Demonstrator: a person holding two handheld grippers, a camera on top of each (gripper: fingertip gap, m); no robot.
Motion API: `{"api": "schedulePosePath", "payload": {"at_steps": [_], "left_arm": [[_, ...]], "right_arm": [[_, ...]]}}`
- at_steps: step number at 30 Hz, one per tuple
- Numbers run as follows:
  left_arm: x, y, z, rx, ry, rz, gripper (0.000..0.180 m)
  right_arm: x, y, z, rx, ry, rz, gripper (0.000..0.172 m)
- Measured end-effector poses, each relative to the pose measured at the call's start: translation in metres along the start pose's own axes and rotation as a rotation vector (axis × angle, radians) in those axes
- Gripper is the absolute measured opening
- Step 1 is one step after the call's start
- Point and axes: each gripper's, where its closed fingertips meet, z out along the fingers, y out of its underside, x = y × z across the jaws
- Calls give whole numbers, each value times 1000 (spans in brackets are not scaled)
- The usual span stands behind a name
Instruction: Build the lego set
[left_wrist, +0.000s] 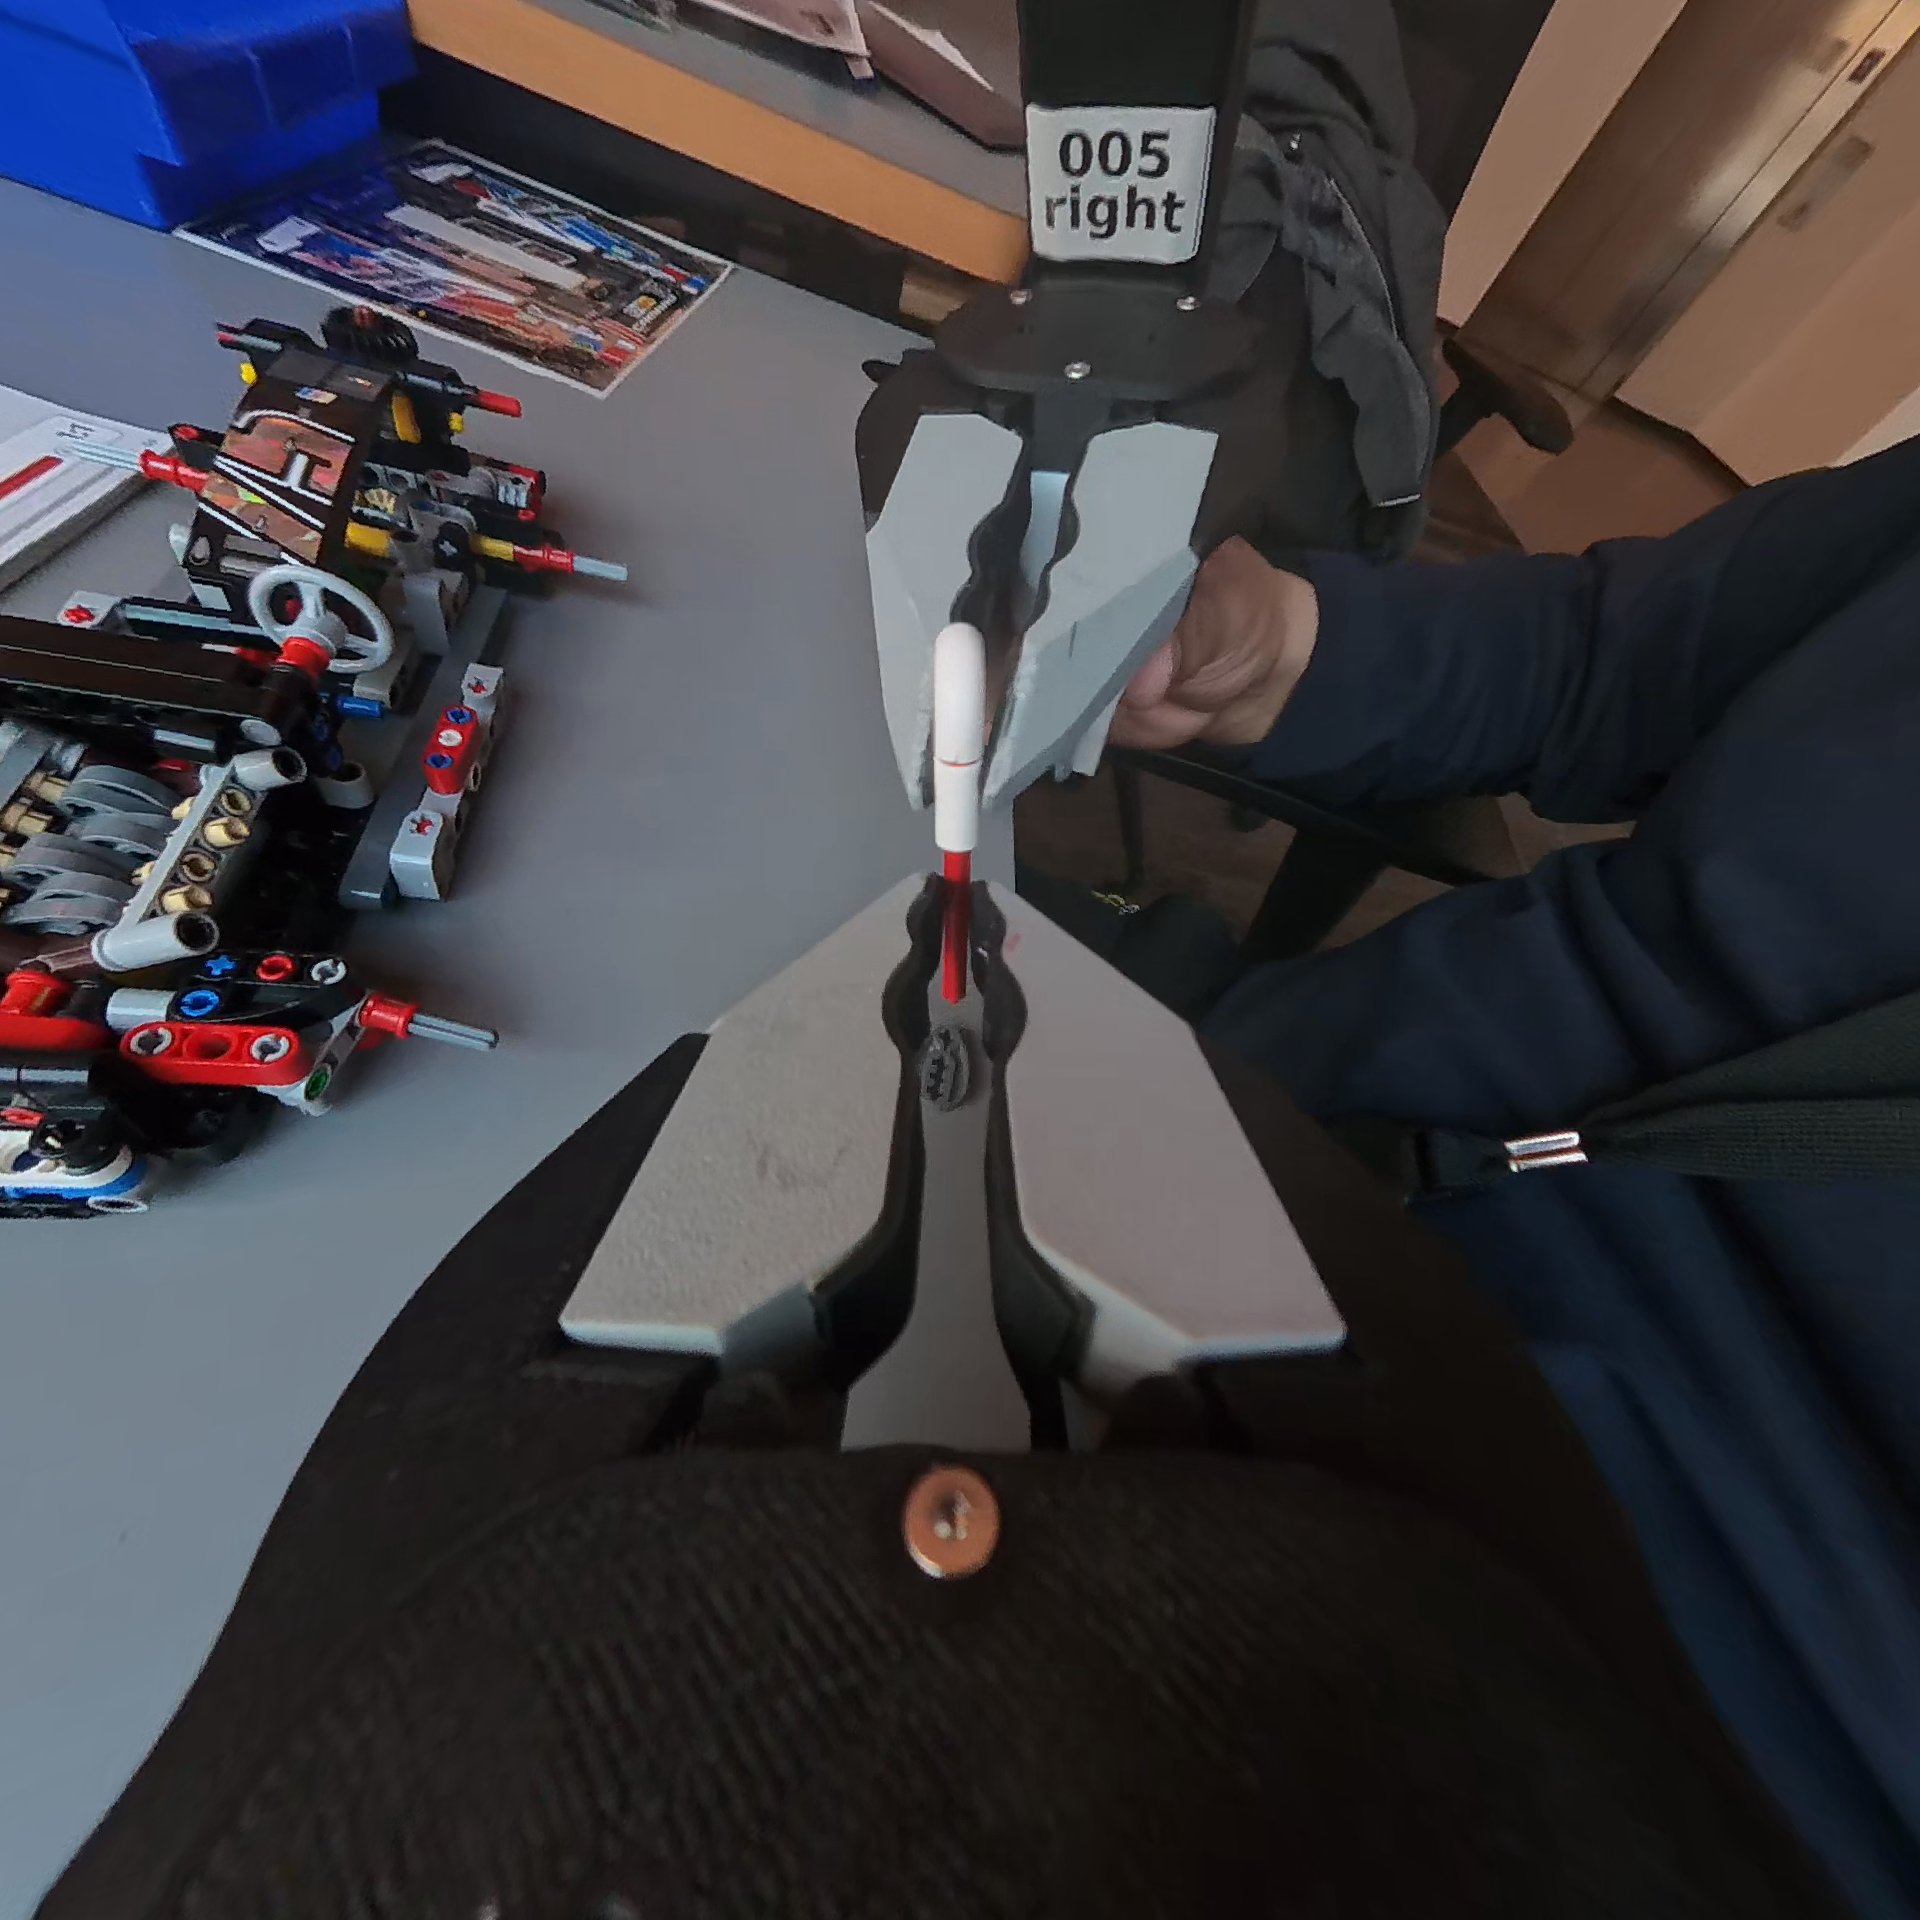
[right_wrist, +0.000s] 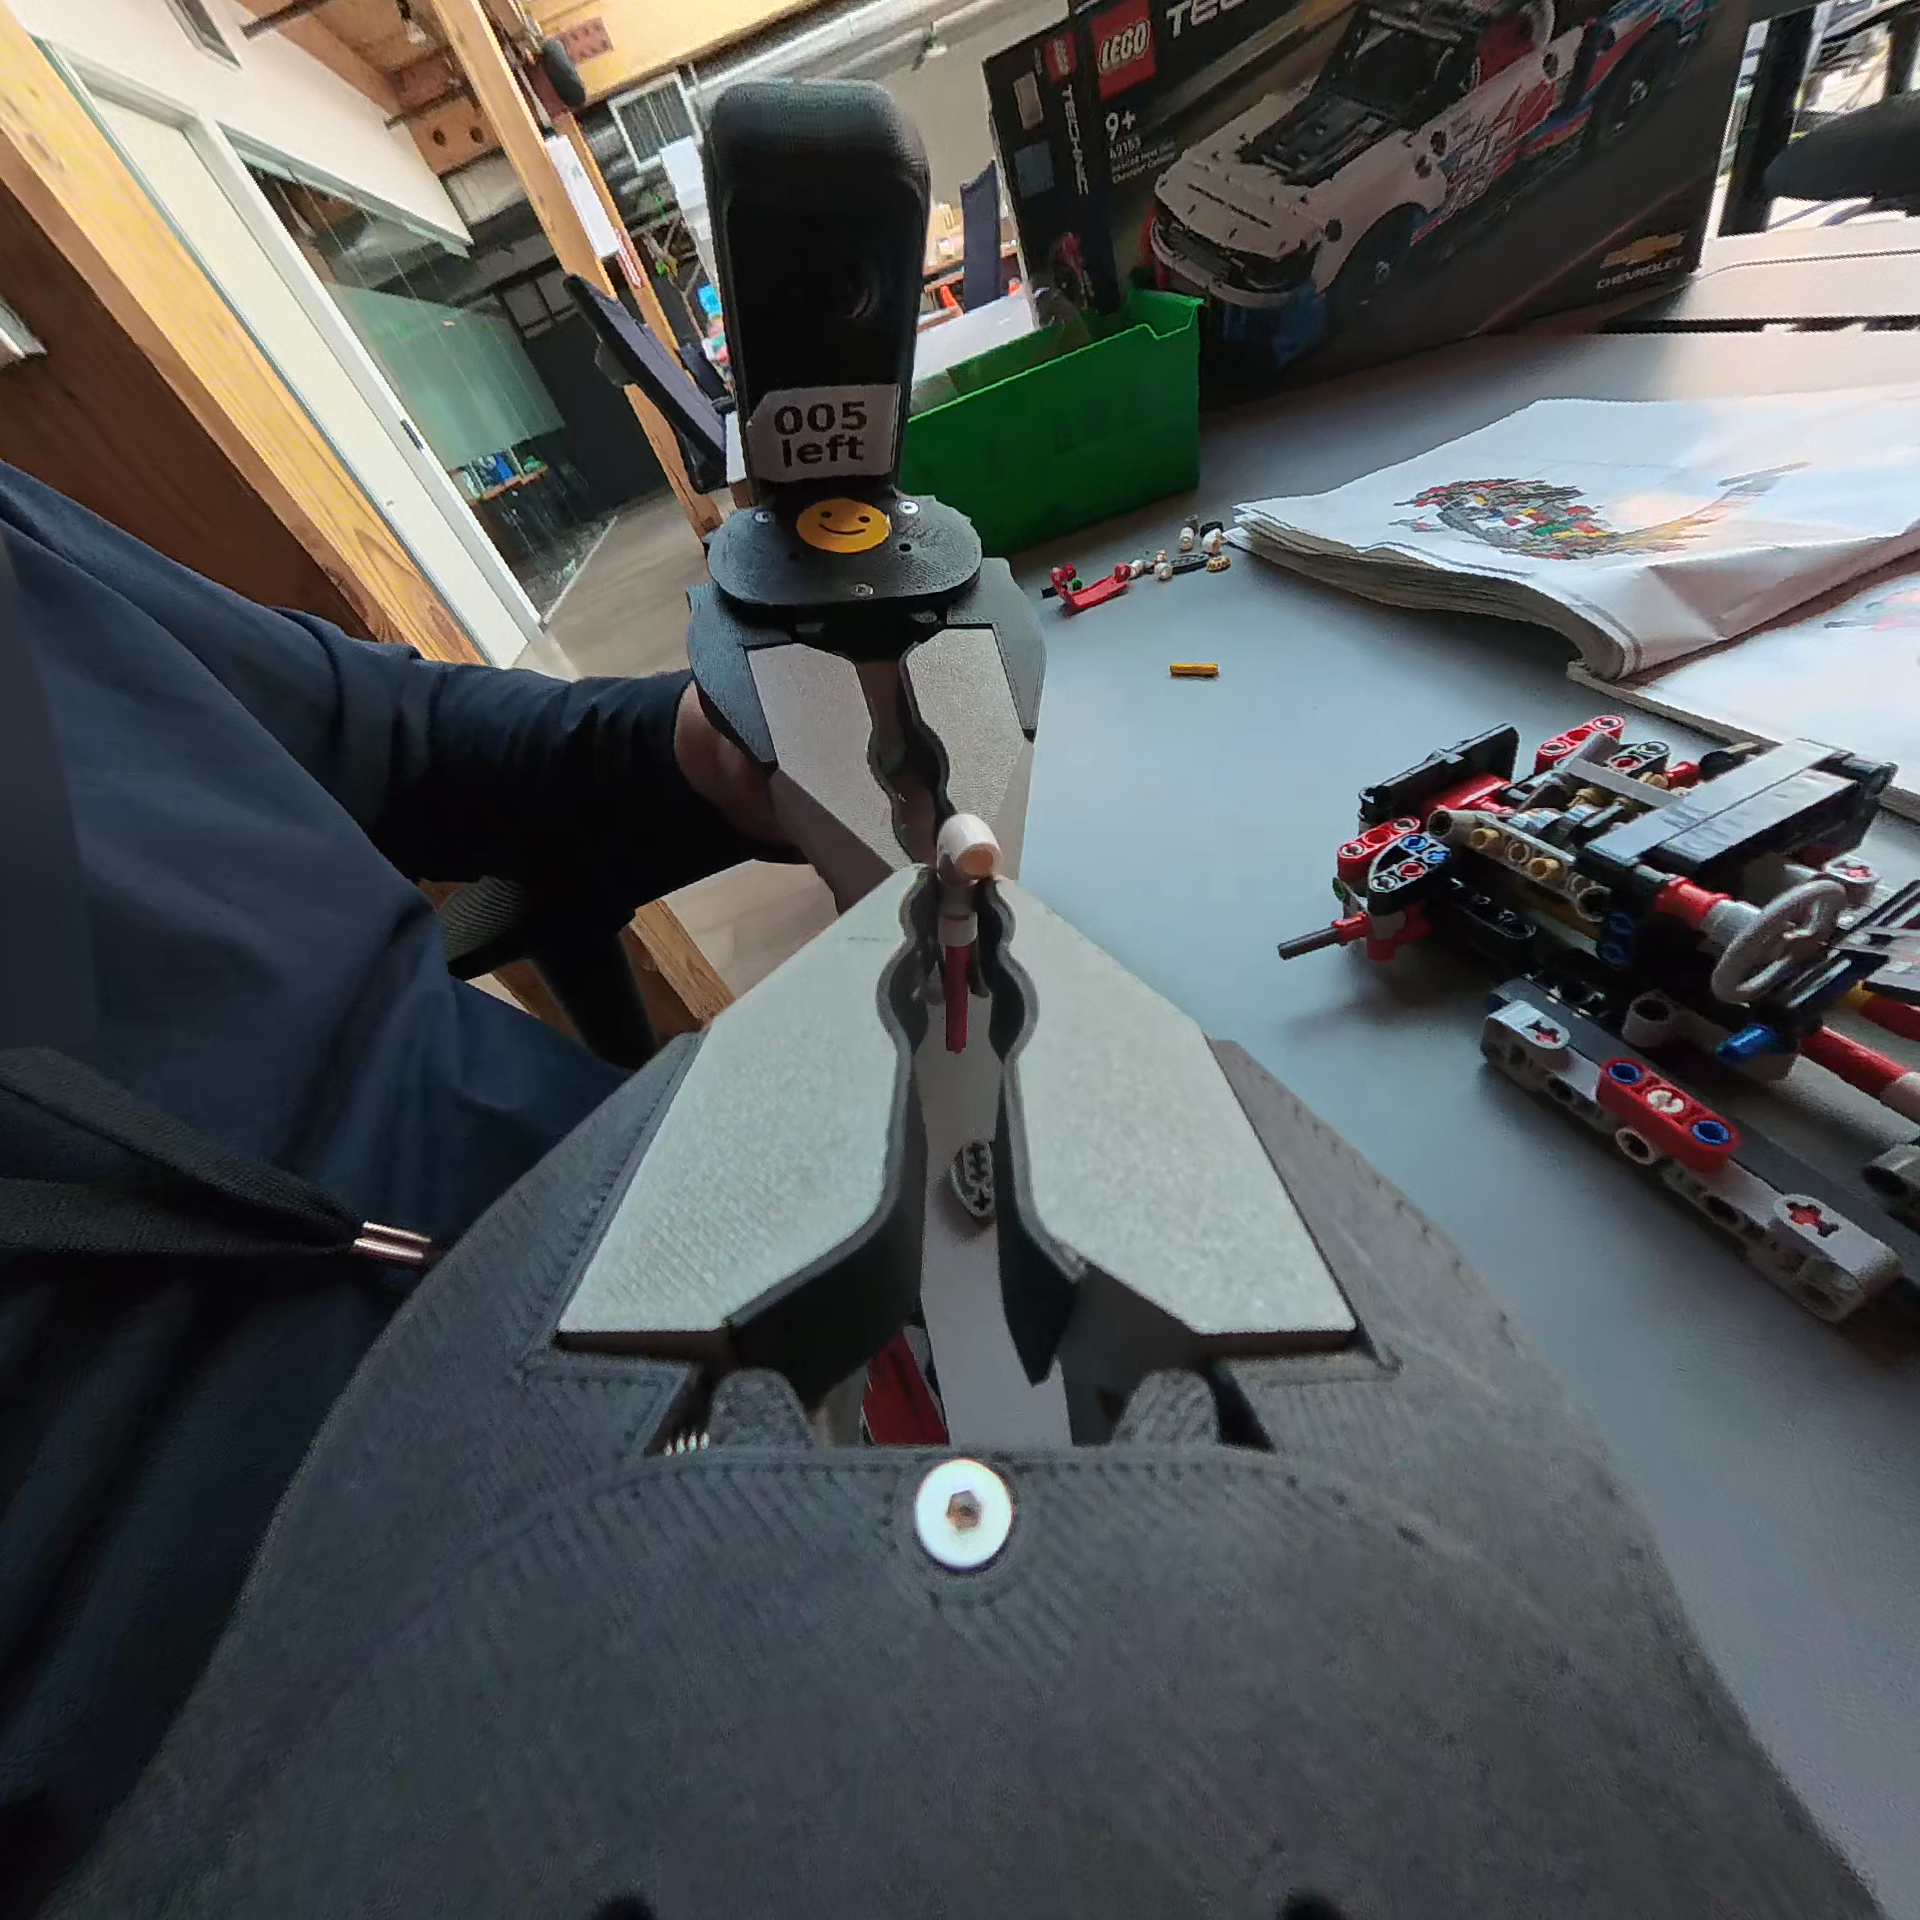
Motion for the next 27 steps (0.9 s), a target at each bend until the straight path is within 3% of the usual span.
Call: {"api": "schedulePosePath", "payload": {"at_steps": [10,18,27], "left_arm": [[-2,-4,-2,23,-32,34,2],[-3,-1,-1,15,-23,35,2],[5,21,10,-92,-4,39,2]], "right_arm": [[0,10,1,-61,-20,-6,8],[1,3,1,-19,-39,15,5],[-5,27,2,-168,11,-23,4]]}}
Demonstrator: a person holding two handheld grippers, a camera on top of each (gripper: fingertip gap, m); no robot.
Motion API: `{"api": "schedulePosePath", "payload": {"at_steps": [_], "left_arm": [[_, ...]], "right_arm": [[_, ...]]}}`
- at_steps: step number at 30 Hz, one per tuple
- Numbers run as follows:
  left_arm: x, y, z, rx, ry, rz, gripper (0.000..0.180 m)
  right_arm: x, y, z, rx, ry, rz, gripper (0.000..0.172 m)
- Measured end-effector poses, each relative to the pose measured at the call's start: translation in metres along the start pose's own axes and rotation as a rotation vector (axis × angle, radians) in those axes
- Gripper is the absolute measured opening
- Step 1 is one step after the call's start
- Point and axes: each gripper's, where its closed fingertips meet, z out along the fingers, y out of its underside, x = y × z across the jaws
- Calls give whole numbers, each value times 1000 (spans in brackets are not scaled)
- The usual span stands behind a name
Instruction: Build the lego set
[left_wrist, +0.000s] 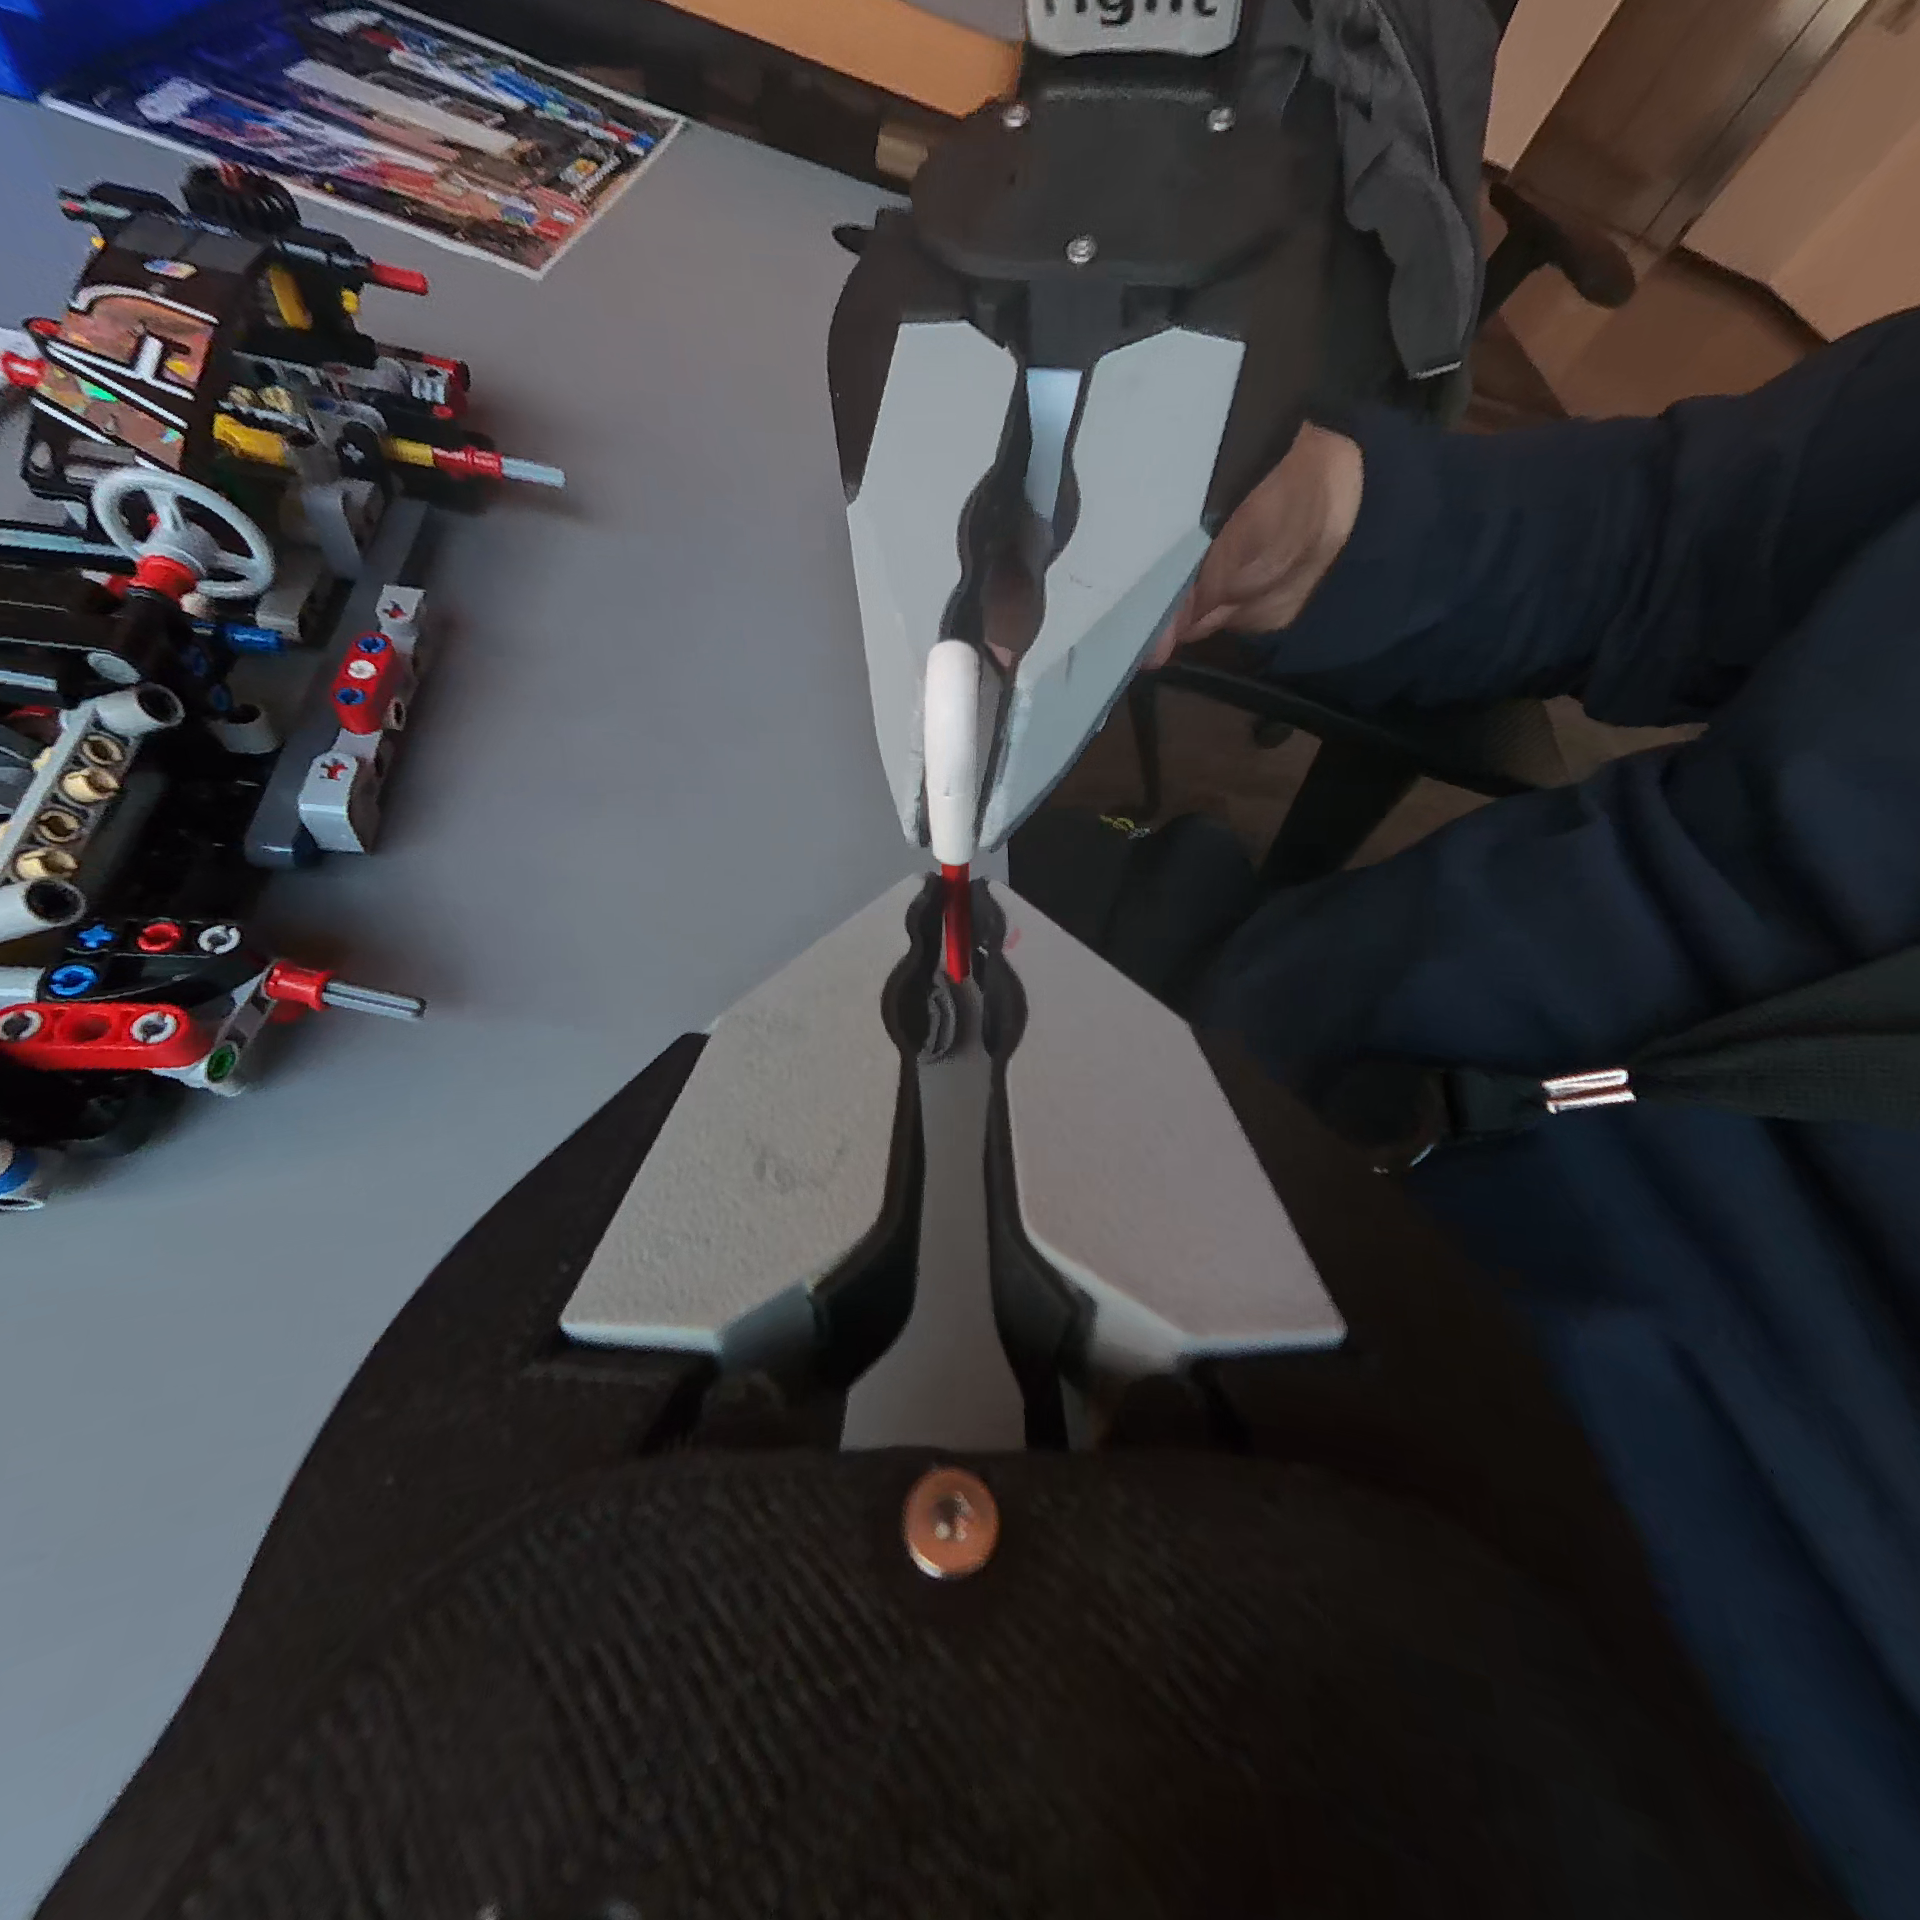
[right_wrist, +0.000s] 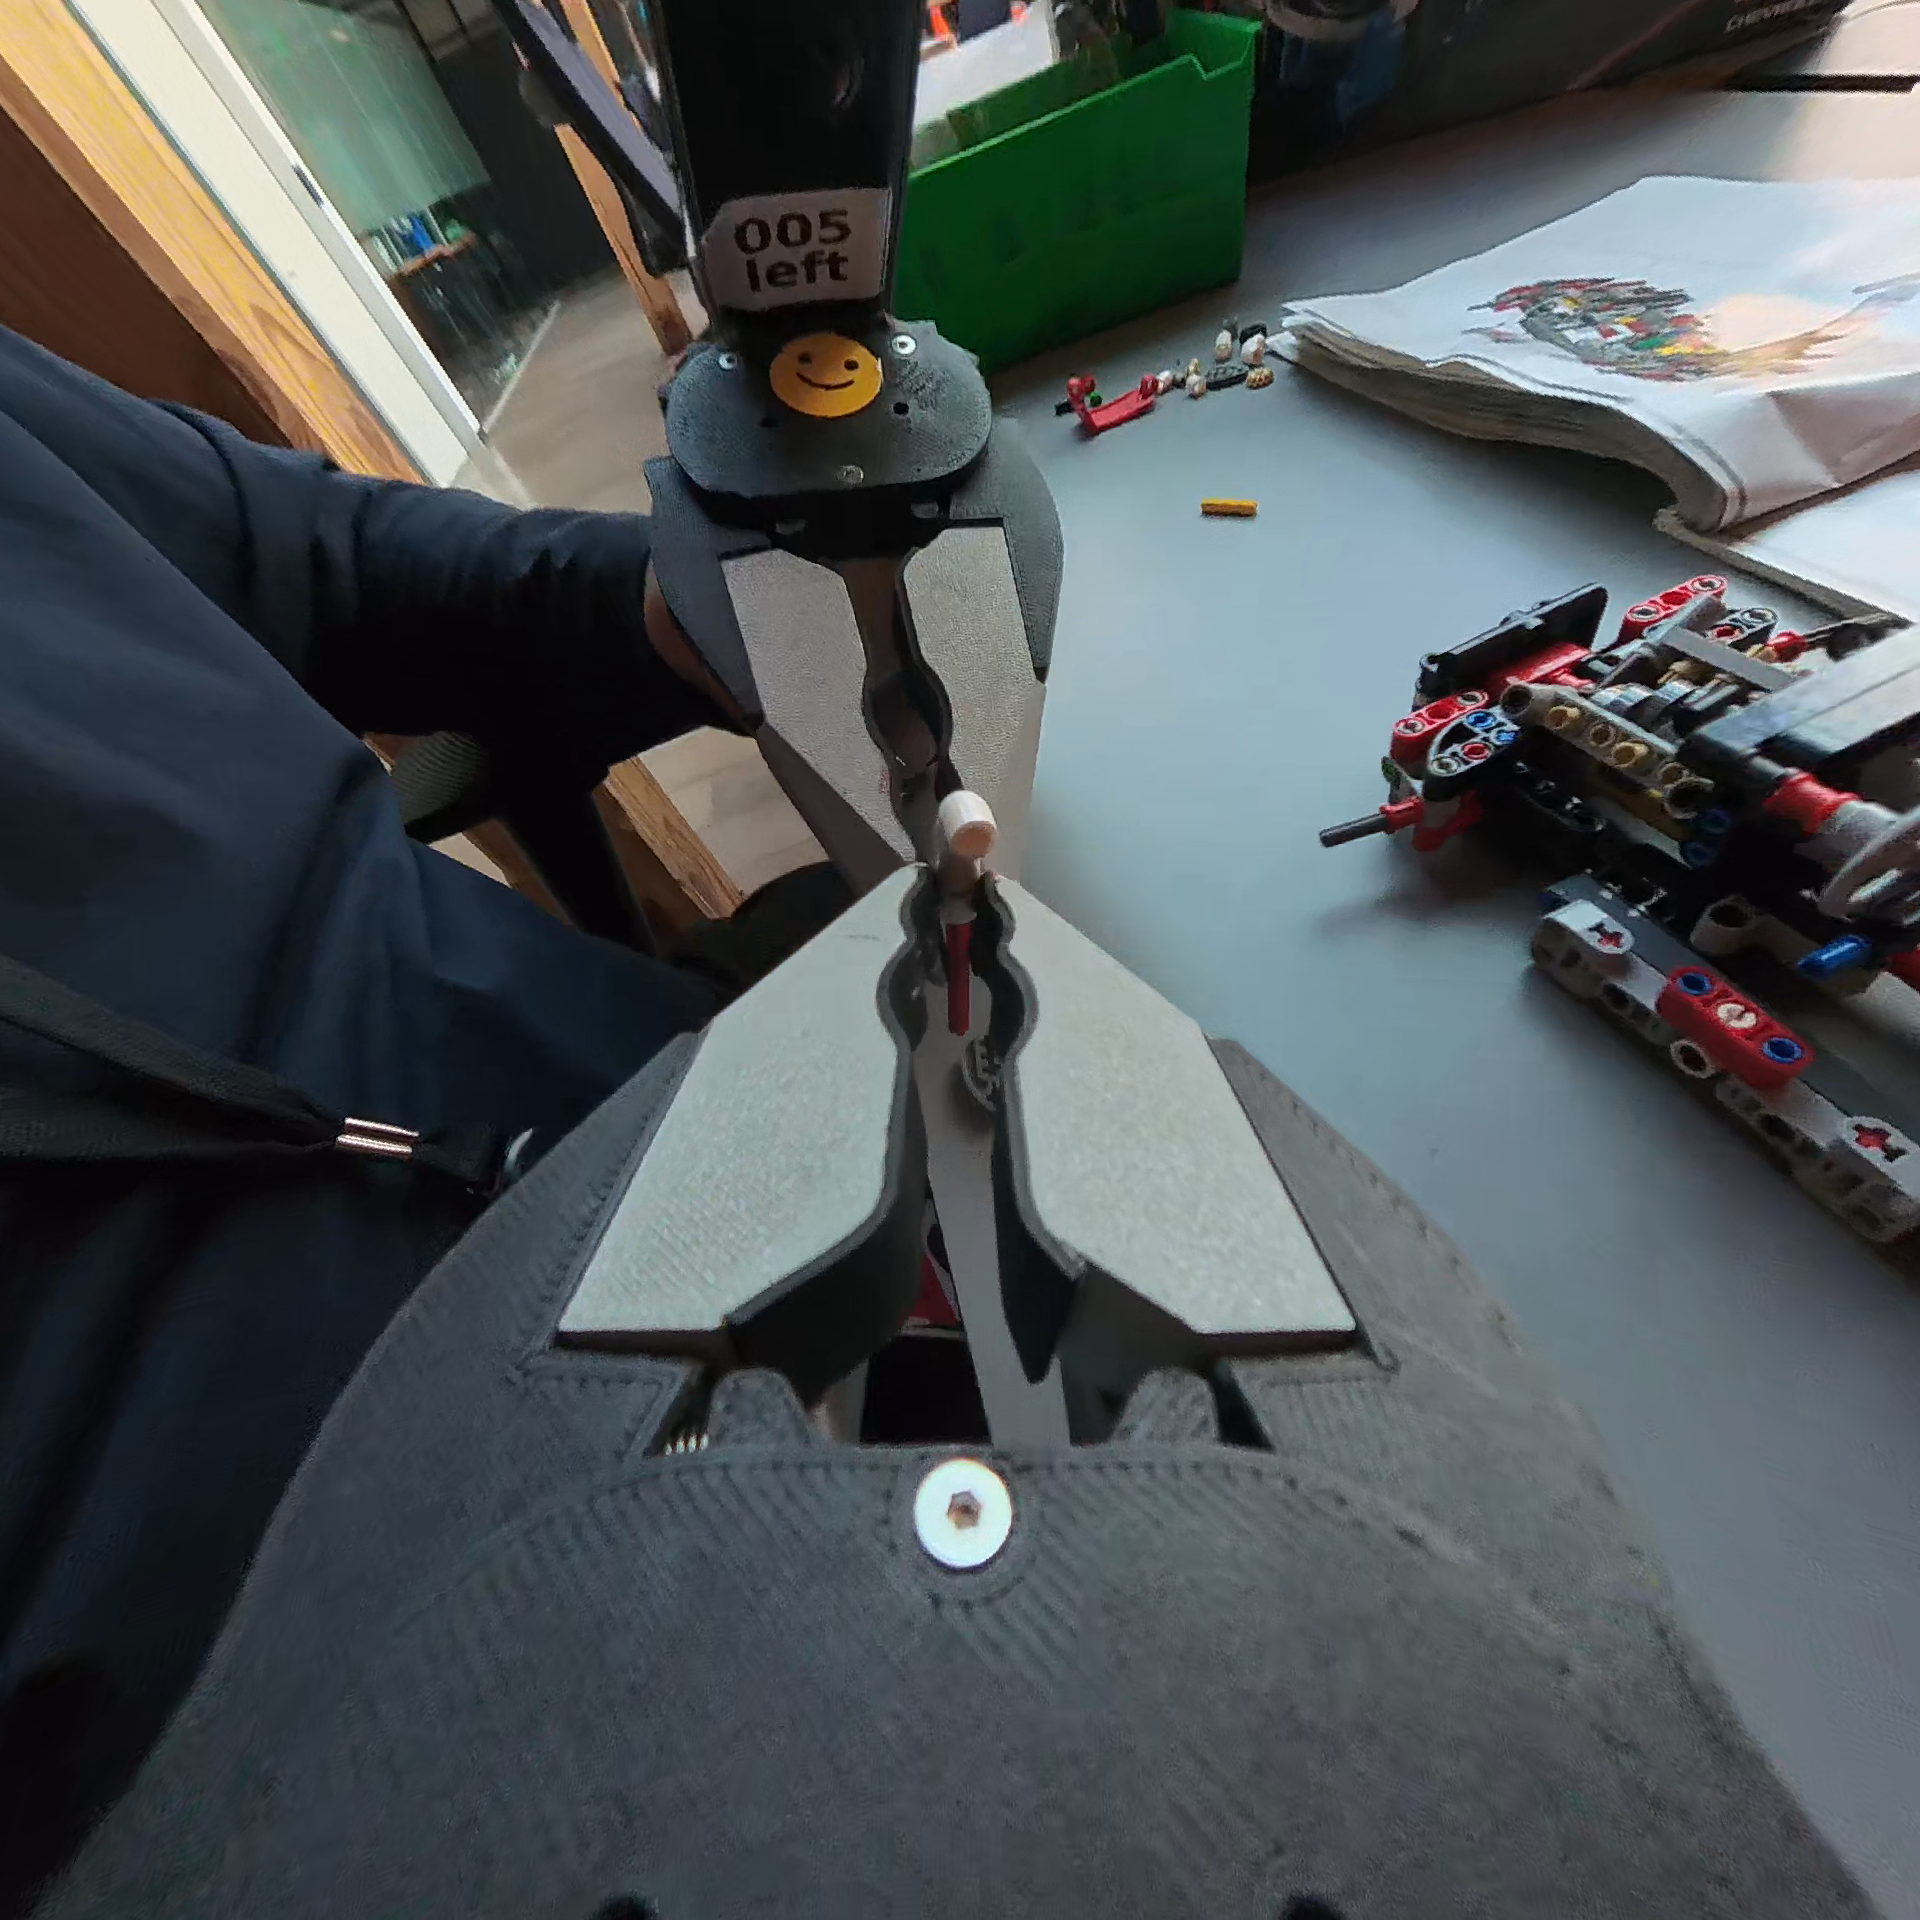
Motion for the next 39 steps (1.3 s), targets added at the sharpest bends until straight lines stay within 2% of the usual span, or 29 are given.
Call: {"api": "schedulePosePath", "payload": {"at_steps": [14,39], "left_arm": [[-6,19,5,-129,-61,83,2],[-6,19,5,-135,-63,97,2]], "right_arm": [[4,18,7,-81,60,-36,4],[4,19,7,-102,77,-71,4]]}}
